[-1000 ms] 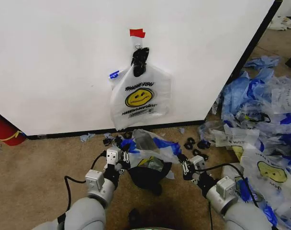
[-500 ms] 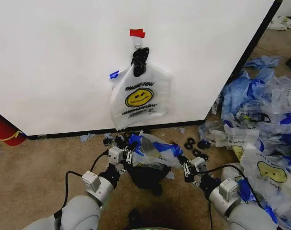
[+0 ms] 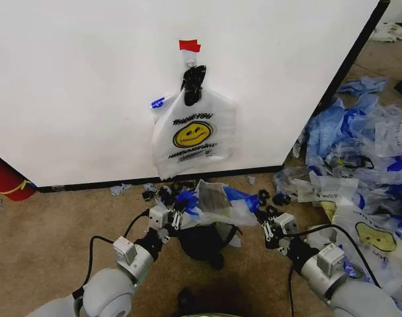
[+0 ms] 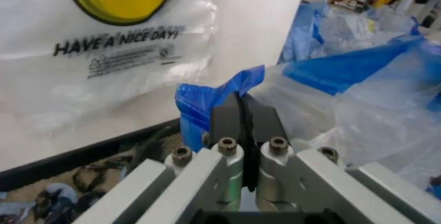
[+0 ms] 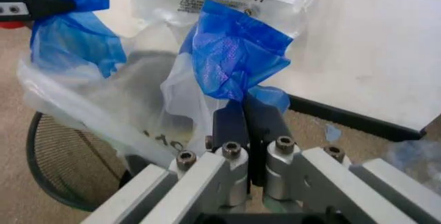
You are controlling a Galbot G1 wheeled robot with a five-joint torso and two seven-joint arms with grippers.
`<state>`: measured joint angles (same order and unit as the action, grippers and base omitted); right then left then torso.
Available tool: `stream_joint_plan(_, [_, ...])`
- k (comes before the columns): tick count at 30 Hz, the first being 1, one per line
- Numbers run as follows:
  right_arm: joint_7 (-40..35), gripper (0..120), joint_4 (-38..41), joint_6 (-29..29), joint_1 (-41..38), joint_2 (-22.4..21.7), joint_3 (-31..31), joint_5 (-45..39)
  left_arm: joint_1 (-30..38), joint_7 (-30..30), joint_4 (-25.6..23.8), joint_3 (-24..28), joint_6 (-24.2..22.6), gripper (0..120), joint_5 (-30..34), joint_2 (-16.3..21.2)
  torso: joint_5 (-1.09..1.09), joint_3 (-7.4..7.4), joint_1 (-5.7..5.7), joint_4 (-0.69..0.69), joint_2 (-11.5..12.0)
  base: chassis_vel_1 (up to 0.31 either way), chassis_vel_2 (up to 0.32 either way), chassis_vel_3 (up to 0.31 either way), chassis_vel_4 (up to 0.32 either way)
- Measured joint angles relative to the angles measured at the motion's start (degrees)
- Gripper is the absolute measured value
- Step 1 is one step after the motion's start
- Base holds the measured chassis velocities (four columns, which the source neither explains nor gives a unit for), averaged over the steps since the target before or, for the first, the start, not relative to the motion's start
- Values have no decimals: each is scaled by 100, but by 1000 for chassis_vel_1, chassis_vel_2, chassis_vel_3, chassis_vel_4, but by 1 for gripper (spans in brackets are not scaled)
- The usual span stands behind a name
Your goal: Pick up the garbage bag from the wall and place it over the trash bin.
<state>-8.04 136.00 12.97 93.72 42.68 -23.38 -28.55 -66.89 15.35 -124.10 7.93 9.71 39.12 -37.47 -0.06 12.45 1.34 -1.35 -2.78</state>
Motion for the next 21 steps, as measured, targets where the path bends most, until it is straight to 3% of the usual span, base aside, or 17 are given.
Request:
stream_joint_plan(12, [-35, 0, 67, 20, 175, -96, 44, -28, -225, -157, -95, -36, 96, 0, -255, 279, 0, 0, 0, 1, 0, 0, 0, 0, 0])
stream_joint_plan(21, [161, 0, 104, -253, 559, -129, 3, 179, -112, -804, 266, -115, 580, 0, -324, 320, -1, 0, 0, -1, 0, 0, 0, 0, 0])
